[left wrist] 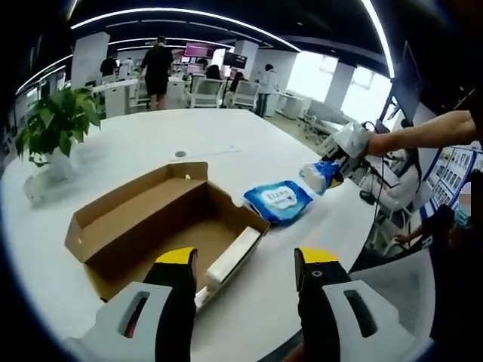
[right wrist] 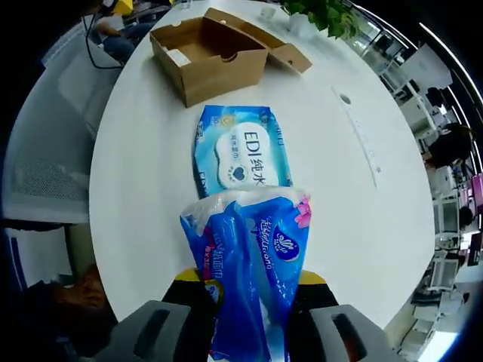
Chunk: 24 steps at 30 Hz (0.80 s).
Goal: Operate the shoe box by opening the lid, removing the specified soft item, and placing it in the target area until the item is outside and the box remains undamaged.
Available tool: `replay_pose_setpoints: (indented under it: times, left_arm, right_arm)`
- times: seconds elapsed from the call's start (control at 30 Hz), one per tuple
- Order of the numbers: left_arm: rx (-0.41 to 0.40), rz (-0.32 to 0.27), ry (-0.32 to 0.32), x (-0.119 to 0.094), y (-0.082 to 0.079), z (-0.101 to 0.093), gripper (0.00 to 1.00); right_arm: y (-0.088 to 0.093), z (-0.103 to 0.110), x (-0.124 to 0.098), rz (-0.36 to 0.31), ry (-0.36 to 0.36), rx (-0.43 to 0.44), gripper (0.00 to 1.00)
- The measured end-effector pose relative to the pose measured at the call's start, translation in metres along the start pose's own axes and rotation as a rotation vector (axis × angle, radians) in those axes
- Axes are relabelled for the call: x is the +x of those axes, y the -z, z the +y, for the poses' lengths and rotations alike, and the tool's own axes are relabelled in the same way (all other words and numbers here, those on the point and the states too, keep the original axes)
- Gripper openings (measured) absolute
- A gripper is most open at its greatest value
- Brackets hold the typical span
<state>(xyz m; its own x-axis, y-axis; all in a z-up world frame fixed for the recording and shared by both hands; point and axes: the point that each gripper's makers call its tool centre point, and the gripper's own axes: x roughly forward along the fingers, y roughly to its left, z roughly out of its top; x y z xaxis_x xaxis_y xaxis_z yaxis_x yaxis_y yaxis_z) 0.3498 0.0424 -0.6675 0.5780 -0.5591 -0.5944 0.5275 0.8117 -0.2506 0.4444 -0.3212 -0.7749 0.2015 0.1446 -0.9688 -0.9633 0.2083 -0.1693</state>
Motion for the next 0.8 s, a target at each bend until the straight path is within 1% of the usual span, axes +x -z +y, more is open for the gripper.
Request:
replay_pose_setpoints:
  times: [0.23,0.33,0.43,0.6,0.77,0.8]
  left_arm:
    - [-0.007,0.006,-0.005,0.004,-0.002,-0.001,0.53]
    - [0.006,0.016,-0.019,0.005,-0.001,0.000,0.53]
    - [-0.007,0.017,-0.024,0.005,-0.001,0.001,0.53]
    - [-0.014,0.023,-0.041,0.004,0.001,0.004,0.53]
    - [-0.024,0.023,-0.053,0.003,0.003,0.007,0.53]
    - [-0.027,0.024,-0.056,0.003,0.004,0.008,0.53]
  right_arm:
    - [0.014,-0.007,0.006,0.013,-0.008,-0.004,0.33]
    - [0.021,-0.010,0.009,0.023,-0.009,-0.014,0.33]
    - [0.026,-0.013,0.011,0.026,-0.009,-0.015,0.33]
    - [0.028,-0.010,0.015,0.047,-0.016,-0.050,0.34]
    - [0.025,-0.010,0.020,0.053,-0.017,-0.068,0.35]
    - [0.026,-0.011,0.022,0.066,-0.016,-0.082,0.35]
